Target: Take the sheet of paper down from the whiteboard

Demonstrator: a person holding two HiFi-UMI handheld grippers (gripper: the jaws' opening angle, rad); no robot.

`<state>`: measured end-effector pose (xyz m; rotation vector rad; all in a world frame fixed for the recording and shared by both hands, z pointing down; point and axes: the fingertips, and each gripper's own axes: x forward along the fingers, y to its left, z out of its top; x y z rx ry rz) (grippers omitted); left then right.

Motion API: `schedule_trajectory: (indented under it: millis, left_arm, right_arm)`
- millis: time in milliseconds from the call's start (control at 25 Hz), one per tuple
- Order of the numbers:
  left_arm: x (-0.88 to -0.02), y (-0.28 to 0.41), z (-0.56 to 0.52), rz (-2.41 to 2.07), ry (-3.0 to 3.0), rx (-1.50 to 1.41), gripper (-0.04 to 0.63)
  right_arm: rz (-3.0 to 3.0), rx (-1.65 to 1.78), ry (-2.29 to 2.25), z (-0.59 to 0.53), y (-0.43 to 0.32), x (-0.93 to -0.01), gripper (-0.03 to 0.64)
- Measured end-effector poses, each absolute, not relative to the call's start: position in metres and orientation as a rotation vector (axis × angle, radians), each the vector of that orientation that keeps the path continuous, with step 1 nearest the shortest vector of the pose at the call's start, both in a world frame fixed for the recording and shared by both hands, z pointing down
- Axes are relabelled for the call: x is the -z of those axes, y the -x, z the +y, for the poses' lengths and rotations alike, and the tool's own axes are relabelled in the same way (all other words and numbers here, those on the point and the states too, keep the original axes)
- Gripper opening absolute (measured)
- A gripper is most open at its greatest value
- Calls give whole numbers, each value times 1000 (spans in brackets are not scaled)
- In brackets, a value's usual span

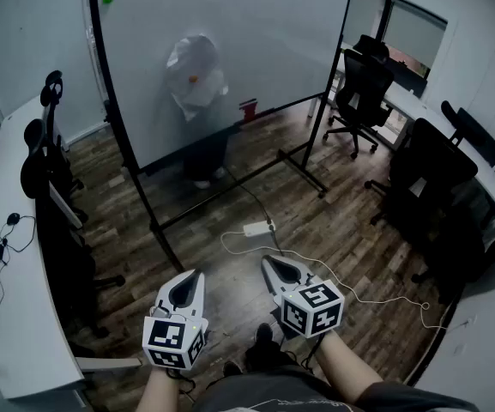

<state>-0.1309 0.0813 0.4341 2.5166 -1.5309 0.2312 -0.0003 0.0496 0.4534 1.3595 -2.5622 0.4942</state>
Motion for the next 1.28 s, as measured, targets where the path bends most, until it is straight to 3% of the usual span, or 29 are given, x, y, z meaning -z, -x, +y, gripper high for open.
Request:
schedule_trajectory:
  millis: [600, 1280]
  left_arm:
    - [-443, 131, 89, -1544, -2474, -256, 15]
    - [-450, 78, 16, -1533, -2449, -303, 15]
  right_arm:
    - [-2569, -500, -1354, 58, -1, -457, 21]
    - [-2576, -556, -1474, -22, -78, -459, 23]
